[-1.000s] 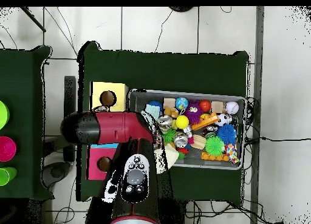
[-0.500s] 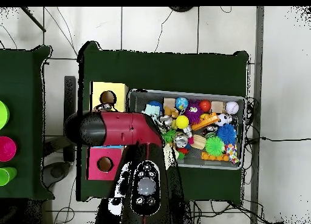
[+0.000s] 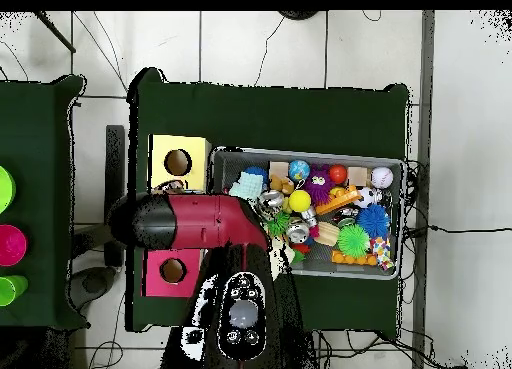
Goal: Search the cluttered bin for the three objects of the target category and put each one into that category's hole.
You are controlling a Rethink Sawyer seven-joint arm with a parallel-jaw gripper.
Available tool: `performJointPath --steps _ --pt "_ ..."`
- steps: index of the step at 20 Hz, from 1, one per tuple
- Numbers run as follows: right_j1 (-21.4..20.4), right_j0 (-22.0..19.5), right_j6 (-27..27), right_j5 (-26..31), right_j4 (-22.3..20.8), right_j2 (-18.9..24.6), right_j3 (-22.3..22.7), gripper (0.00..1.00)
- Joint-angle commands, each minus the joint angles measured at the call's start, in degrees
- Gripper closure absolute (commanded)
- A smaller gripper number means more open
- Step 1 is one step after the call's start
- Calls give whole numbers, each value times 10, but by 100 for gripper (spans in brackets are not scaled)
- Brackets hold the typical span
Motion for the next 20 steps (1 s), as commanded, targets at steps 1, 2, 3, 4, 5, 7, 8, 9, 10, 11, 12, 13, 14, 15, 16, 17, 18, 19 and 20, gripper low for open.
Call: performJointPath --steps 1,2,3,4,5,7,8,9,10,11,12,13,14,15,16,17,18,19,20 --pt "29 5 22 -45 5 50 66 100" --pt "30 6 22 -48 5 50 68 100" --pt "32 6 23 -51 5 50 70 100" --pt "34 5 22 -53 5 51 72 100" --pt "35 7 24 -55 5 50 75 100" --pt "36 11 26 -60 5 48 78 100" --pt "37 12 27 -62 4 46 80 100" --pt "37 14 28 -63 4 45 82 100" --pt "38 15 28 -65 3 44 83 100" --pt "40 16 28 -67 3 43 84 100" --pt "41 15 27 -70 3 44 85 100" --pt "42 15 26 -73 2 44 85 100" --pt "43 17 27 -74 3 44 86 100" --pt "44 16 25 -76 3 44 86 100" --pt "45 15 24 -76 3 46 85 100" --pt "44 16 24 -74 4 45 85 100" --pt "45 16 24 -72 4 43 82 100" --pt "44 19 25 -70 4 41 80 100" --pt "44 23 28 -68 4 37 77 100"
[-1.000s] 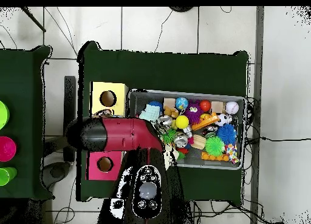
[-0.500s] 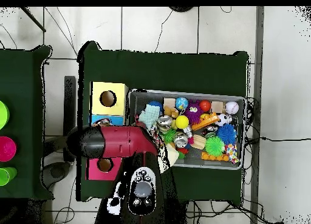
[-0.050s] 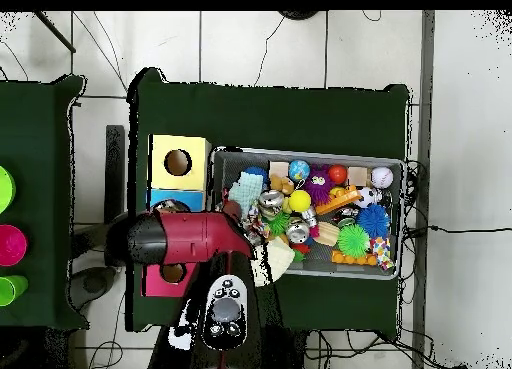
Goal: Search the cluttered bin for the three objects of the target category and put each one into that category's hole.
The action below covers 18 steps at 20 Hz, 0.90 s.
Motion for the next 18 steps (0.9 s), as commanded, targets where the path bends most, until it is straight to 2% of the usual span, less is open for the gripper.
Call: performJointPath --steps 1,5,11,15,18 --pt "21 4 31 -28 3 32 35 100" --pt "23 20 38 -12 0 17 14 100" --pt "-46 27 9 112 -13 -11 -33 100" --pt "-62 21 -3 134 -15 -11 -37 100" --pt "-57 8 -13 127 -16 -1 -36 100"
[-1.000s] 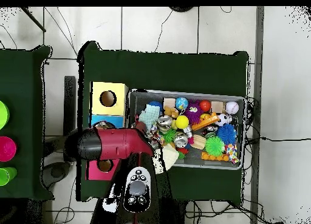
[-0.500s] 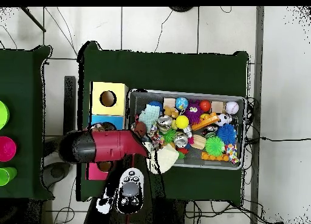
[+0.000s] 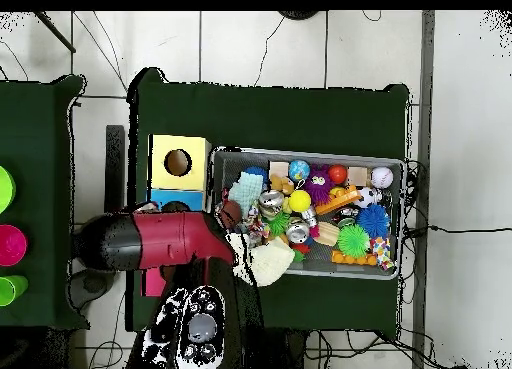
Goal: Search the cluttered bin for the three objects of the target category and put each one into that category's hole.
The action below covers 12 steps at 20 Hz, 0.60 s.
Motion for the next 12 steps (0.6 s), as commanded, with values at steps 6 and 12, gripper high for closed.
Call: performJointPath --steps 6,12 --pt "13 -31 -16 13 -31 8 -22 100" --pt "27 -33 -16 2 -43 -1 -36 100"
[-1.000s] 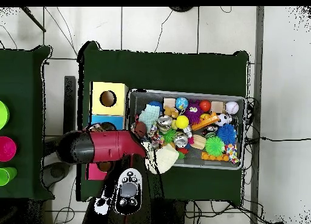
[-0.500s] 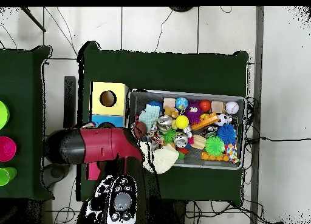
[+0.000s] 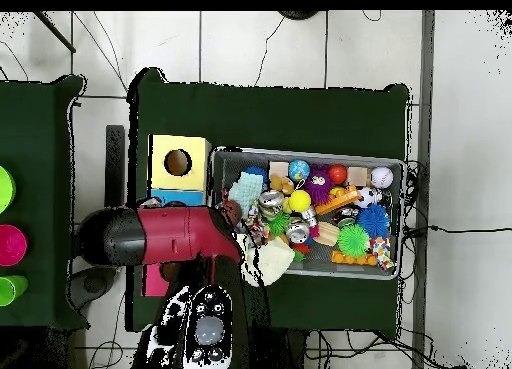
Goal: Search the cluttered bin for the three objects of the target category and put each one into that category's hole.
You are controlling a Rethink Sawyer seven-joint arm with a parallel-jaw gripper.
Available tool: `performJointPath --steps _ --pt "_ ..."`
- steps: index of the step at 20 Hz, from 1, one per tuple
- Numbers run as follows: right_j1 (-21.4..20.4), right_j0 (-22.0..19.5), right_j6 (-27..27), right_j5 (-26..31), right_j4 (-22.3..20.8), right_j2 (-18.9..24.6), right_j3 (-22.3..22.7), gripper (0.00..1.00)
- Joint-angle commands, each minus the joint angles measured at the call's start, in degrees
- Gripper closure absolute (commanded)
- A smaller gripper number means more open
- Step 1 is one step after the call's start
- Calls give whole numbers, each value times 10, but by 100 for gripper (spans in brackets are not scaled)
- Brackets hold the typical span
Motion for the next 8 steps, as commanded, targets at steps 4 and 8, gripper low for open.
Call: performJointPath --steps 4,8 --pt "32 -27 -24 -7 -47 -3 -37 100" --pt "29 -33 -31 1 -47 -1 -39 100"
